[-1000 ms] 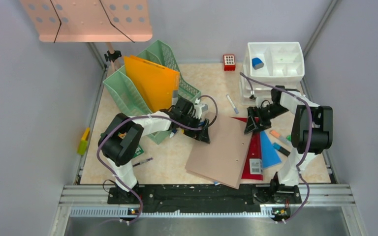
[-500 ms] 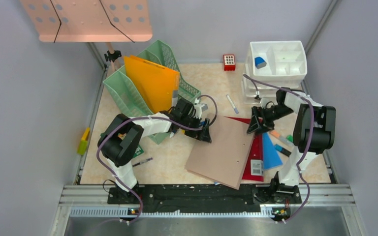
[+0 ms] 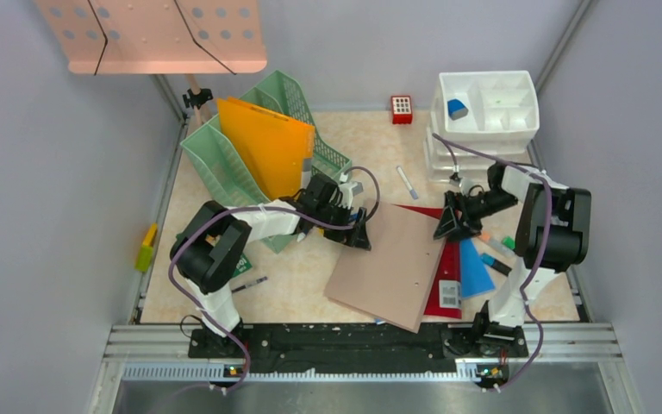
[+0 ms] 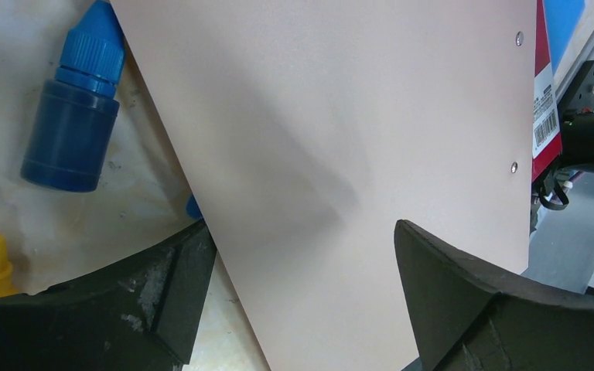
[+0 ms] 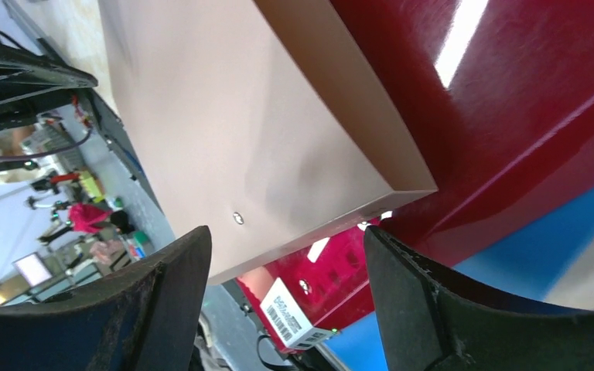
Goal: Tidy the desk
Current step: Pick up the folder from the center of the board.
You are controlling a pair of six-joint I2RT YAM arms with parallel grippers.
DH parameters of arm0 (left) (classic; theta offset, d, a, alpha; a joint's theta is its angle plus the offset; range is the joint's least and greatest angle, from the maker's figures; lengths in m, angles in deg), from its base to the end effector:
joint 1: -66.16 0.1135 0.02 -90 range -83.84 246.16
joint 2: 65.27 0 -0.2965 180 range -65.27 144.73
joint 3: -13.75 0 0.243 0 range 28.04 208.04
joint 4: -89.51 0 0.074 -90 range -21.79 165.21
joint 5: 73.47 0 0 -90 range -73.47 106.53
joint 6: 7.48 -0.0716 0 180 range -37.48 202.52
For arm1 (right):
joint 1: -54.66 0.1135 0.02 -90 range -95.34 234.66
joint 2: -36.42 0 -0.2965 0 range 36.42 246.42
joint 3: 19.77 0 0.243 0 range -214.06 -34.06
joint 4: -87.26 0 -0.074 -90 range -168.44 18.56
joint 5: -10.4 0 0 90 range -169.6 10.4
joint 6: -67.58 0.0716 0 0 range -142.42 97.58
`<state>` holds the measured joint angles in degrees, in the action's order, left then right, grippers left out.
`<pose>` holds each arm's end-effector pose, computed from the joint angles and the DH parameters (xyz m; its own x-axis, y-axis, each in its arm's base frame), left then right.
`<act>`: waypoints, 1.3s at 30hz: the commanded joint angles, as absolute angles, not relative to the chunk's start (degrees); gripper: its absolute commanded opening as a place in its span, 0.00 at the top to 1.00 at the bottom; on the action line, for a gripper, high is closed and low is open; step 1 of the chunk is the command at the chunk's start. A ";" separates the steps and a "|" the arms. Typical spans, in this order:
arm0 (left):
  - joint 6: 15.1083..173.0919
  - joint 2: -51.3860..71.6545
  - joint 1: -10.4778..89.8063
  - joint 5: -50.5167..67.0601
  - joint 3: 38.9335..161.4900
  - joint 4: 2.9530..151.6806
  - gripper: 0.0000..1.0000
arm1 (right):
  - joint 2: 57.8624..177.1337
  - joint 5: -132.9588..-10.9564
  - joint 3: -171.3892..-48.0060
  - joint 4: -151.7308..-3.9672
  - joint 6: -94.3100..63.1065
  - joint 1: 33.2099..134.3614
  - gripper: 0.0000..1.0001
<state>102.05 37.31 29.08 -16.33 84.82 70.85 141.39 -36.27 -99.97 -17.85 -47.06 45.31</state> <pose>0.2779 -0.2587 0.1729 -0.8394 0.2824 -0.4644 0.5338 0.5889 -0.6068 0.3001 0.0004 0.1738 -0.9808 -0.1459 -0.1295 -0.1949 0.7022 0.6848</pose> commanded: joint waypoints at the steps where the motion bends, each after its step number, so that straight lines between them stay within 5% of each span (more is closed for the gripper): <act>1: 103.52 35.72 28.39 -14.07 81.33 73.37 0.10 | 139.56 -34.48 -96.45 -23.68 -45.36 43.93 0.28; 23: 108.51 35.66 26.50 -12.27 76.65 79.29 0.11 | 133.83 -51.15 -94.98 -24.36 -37.82 46.23 0.23; 39: 111.41 37.17 24.90 -18.67 73.65 85.84 0.11 | 138.77 -44.24 -94.60 -28.32 -34.64 47.06 0.22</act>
